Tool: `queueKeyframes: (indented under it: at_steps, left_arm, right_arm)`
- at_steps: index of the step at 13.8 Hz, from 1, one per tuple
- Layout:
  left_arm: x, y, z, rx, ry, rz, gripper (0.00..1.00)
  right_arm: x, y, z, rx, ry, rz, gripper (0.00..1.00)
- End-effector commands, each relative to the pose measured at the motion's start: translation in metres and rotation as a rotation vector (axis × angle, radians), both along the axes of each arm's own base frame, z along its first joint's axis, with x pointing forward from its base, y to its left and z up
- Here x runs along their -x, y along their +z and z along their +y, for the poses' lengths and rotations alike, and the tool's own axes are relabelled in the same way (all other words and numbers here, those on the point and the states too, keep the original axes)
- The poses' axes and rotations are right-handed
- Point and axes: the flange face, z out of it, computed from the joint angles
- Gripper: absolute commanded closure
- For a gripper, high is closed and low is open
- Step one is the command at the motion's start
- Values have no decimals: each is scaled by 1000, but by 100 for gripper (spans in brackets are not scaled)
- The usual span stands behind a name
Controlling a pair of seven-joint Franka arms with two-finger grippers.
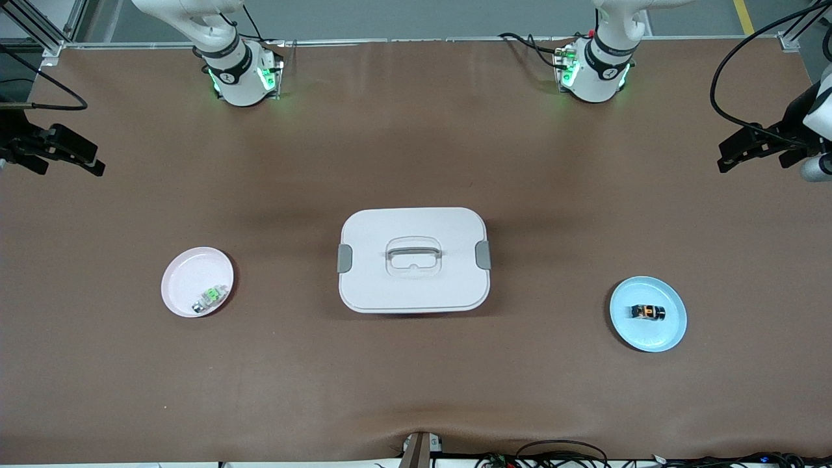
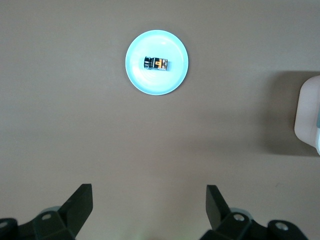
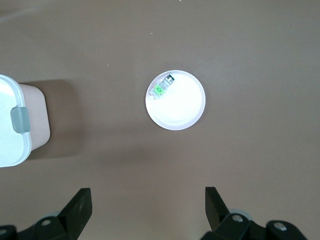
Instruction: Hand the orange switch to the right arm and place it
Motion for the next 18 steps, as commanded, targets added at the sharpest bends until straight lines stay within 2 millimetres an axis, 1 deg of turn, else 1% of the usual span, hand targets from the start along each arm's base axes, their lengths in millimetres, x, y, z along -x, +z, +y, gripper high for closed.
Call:
queueKeyframes:
  at_steps: [1,8,9,10,11,13,16,18]
  left_arm:
    - [-1,5,-1,15,-3,2,0]
    - [0,7,3,3,16,-3,0]
    - [-1,0,3,2,17,11,0]
    - [0,-12,4,1,19,37,0]
    - [-2,-17,5,1,23,45,0]
    - [-15,-35,15,3,36,54,0]
    - [-26,-63,16,5,40,80,0]
    - [-33,-90,17,5,38,68,0]
  right_arm:
    - [3,3,-2,-7,4,-6,0]
    - [3,3,-2,-7,4,-6,0]
    - [3,3,-2,-7,4,-6,0]
    - [3,3,-2,-8,4,-5,0]
    - [3,3,-2,-8,4,-5,0]
    - [3,3,-2,-7,4,-6,0]
    - [3,3,-2,-3,4,-5,0]
    - [3,3,-1,-1,7,-5,0]
